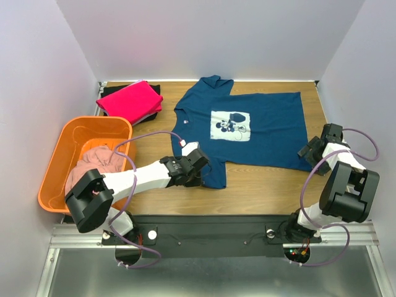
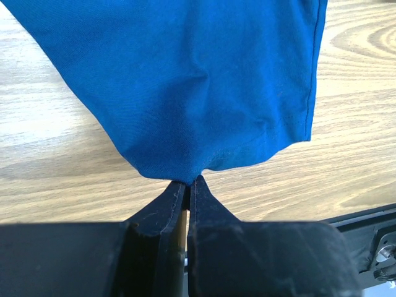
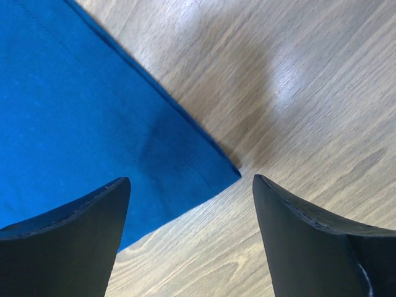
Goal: Fold and stack the t-shirts
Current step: Flatten the tshirt out
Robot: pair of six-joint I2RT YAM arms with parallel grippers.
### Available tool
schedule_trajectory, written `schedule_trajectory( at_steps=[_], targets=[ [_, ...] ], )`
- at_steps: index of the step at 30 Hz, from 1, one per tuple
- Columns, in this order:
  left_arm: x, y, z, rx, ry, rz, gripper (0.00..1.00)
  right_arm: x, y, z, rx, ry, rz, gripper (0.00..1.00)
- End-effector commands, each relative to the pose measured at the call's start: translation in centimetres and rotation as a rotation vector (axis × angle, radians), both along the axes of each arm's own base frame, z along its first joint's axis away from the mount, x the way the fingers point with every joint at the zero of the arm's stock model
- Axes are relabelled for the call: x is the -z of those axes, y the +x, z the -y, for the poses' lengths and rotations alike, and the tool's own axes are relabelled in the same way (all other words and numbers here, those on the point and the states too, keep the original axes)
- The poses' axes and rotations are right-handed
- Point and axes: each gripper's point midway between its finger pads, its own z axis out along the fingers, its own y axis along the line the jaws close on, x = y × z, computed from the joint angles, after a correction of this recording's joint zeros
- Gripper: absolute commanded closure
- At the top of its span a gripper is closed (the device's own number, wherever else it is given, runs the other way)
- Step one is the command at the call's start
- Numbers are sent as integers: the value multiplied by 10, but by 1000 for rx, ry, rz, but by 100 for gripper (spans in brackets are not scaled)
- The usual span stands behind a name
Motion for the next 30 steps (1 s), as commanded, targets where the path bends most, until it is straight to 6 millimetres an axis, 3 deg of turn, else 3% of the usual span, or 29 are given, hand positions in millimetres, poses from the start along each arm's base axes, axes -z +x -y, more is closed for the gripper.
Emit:
schedule_trajectory(
  at_steps=[1,12,17,24,27,30],
  targets=[
    [-14,7,2,6,-22,28,100,-3,14,13,48,-29,49,16],
    [-15,12,1,-10,-31,29,100,16,6,11,71,-23,28,40],
    [-17,15,2,-22,-39,33,100,15,2,12,47,-42,25,50],
    [-23,18,6,7,-58,52,100,12,0,-2,-15,2,56,90],
    [-22,14,7,36,-66,40,100,6,3,-9,-47,28,84,100],
    [-26,10,6,30,-87,37,100,-1,1,-9,-52,14,95,100]
  ],
)
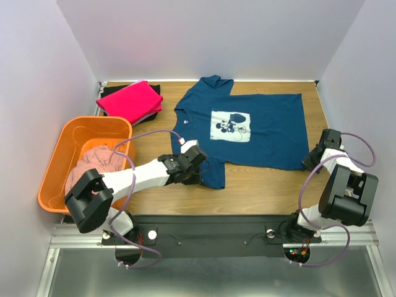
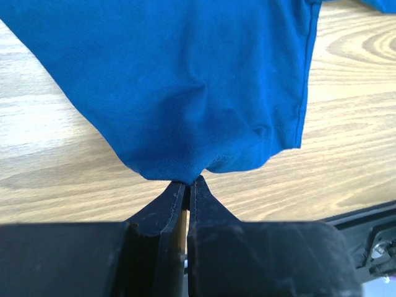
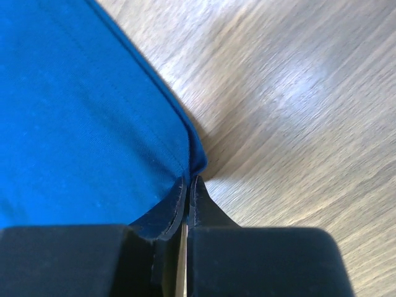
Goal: Fold and stack the t-shirts
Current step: Flatten the tshirt out
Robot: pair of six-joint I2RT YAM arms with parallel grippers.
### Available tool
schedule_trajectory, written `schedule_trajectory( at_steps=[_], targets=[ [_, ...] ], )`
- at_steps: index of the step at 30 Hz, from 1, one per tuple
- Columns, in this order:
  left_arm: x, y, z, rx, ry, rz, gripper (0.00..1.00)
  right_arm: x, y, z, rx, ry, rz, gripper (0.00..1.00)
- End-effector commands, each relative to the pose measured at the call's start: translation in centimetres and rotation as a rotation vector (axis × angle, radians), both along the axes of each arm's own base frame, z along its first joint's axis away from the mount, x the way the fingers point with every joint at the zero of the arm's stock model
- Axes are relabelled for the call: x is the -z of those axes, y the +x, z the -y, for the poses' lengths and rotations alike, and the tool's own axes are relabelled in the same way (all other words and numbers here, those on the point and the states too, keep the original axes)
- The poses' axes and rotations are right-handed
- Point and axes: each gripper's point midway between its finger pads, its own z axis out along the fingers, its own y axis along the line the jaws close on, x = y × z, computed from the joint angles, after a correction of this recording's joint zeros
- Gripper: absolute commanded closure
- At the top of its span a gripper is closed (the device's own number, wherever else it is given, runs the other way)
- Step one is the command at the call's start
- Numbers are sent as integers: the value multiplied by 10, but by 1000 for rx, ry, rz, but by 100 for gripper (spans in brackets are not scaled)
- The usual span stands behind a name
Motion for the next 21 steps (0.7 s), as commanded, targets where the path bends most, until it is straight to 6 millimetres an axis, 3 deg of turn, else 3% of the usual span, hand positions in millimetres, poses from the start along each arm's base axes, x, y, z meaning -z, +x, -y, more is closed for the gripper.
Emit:
schedule_trajectory(
  at_steps=[1,11,21],
  targets=[
    [-26,3,6,12,-75,45,100,-16,4,-1,-22,-10,55,100],
    [-43,-14,1,-16,-170,34,100,-36,3,-1,-24,-19,71,100],
    [-41,-39,2,25,-197,13,100,-52,-1,-11,-65,-17,118,100]
  ],
)
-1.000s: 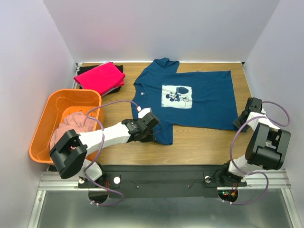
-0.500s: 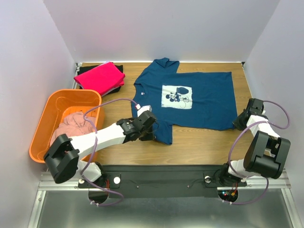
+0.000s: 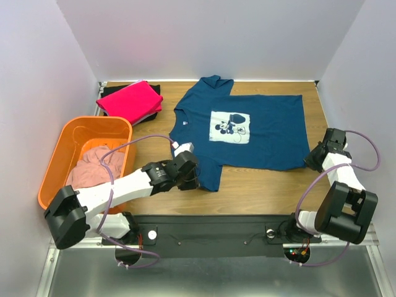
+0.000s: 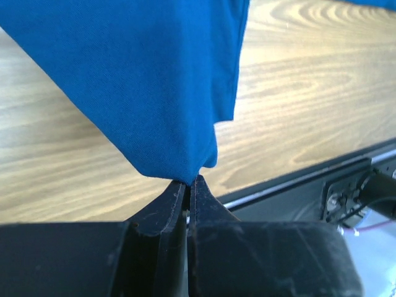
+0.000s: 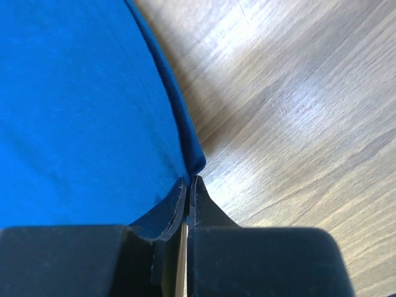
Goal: Fold and stack the t-shirts
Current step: Flatten the tshirt out, then fold the tshirt
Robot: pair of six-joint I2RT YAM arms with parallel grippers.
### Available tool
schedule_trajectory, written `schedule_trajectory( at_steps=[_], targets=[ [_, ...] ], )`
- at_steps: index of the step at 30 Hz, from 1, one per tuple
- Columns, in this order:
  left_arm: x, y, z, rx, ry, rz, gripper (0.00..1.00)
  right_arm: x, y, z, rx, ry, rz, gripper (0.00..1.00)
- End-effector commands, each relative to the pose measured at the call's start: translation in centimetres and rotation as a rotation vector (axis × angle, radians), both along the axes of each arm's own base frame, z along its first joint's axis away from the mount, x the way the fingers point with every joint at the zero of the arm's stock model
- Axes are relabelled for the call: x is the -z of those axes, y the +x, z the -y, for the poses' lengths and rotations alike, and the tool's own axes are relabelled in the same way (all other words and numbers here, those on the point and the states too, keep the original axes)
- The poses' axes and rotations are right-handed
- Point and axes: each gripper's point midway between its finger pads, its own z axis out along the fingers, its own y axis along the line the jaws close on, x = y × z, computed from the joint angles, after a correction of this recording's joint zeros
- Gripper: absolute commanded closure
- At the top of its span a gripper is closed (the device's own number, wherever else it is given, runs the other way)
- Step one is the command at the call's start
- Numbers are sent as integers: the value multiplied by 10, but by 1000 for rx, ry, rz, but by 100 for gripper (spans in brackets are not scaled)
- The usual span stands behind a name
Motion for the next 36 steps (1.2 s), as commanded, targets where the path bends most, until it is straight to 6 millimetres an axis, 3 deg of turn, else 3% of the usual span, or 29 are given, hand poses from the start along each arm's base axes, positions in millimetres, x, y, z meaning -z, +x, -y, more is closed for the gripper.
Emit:
schedule_trajectory(
  at_steps=[1,12,17,18,22,27,30,32,36],
  targets=[
    [-7,-13,3,19,-35,1,100,-19,4,-2,-42,-21,45,100],
    [-15,-27,-4,-8,-82,-4,100,-33,-2,-10,-54,-21,69,100],
    [-35,-8,9,17,-77,76,100,-47,12,-2,-82,-48,83,100],
    [-29,-7,8,31,-48,77,100,-50,16,-1,-84,-50,83,100],
    [-45,34,13,33,-3,121,100,-71,39,2,-109,-44,126,100],
    [-56,93,7,25,38,177,100,-75,58,-1,-156,8,124,100],
    [-69,125,12,55,39,211,100,-64,71,-5,-191,67,88,100],
    [-60,142,9,63,76,206,100,-60,76,-5,-203,77,74,100],
    [-66,174,16,86,70,213,100,-57,91,-7,-231,114,68,100]
  ],
)
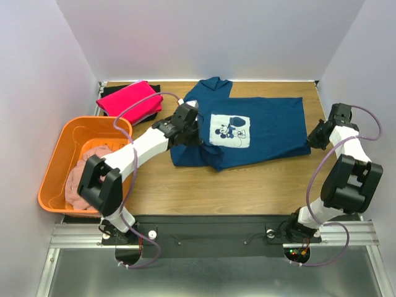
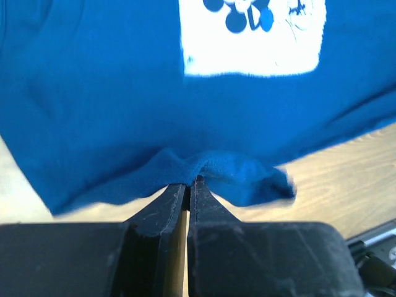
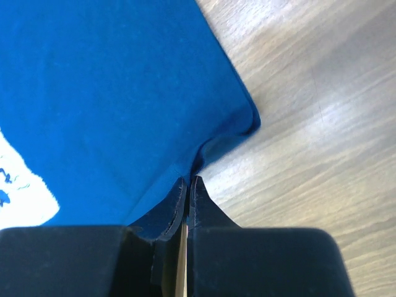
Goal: Fold and stack the t-shirts
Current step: Fold the tshirt
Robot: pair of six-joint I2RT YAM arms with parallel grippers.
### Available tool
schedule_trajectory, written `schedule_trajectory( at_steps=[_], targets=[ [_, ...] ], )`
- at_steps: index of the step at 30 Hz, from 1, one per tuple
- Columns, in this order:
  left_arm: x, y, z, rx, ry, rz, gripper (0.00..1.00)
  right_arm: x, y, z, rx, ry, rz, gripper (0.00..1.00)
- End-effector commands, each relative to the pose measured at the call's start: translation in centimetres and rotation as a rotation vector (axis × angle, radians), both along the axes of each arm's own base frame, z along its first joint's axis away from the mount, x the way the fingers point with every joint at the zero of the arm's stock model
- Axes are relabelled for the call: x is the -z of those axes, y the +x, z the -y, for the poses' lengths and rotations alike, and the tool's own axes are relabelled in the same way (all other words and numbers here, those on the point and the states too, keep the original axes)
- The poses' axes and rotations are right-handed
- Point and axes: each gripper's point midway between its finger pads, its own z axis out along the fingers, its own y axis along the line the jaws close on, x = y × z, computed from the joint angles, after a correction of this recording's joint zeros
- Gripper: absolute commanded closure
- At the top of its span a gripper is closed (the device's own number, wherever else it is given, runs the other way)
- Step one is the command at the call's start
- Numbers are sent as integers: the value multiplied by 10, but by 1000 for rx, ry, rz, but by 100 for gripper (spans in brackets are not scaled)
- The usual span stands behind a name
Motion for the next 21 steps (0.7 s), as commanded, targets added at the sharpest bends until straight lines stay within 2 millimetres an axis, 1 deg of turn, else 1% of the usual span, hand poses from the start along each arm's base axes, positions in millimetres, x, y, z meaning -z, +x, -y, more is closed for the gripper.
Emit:
schedule_trajectory(
  at_steps=[1,2,3,4,5,6,7,8,9,10,11,12,14,15,17,18,20,21],
  targets=[
    [-18,31,6,83,11,61,100,-15,22,-6,-64,28,39,100],
    [-17,37,5,82,13,59,100,-10,25,-7,-72,33,23,100],
    [-12,49,5,89,27,56,100,-5,28,-6,-77,36,5,100],
    [-19,55,3,81,15,68,100,-9,31,-5,-77,31,16,100],
    [-12,61,3,79,23,56,100,-4,33,-6,-86,38,-2,100],
    [-19,69,3,82,20,72,100,-3,35,-7,-91,39,-5,100],
    [-15,77,-2,68,25,62,100,-6,40,-7,-99,37,1,100],
    [-15,82,-3,63,25,64,100,-4,42,-8,-104,38,-3,99],
    [-20,89,-4,58,19,76,100,1,43,-9,-109,43,-19,100],
    [-16,94,-7,52,15,67,100,2,46,-10,-117,43,-20,100],
    [-16,98,-8,50,9,68,100,-1,50,-10,-120,40,-15,100],
    [-20,103,-6,52,-4,80,100,5,52,-10,-120,42,-30,100],
    [-17,110,-6,57,-13,78,100,5,55,-10,-126,43,-35,100],
    [-22,114,-4,56,-17,89,100,3,60,-9,-126,40,-27,99],
    [-23,118,-4,56,-25,96,100,6,64,-7,-125,41,-34,100],
    [-24,123,-5,51,-33,100,100,3,68,-6,-125,38,-27,100],
    [-23,127,-6,47,-36,102,100,9,70,-5,-123,44,-43,100],
    [-26,131,-8,42,-41,112,100,8,72,-3,-120,40,-42,100]
  ],
)
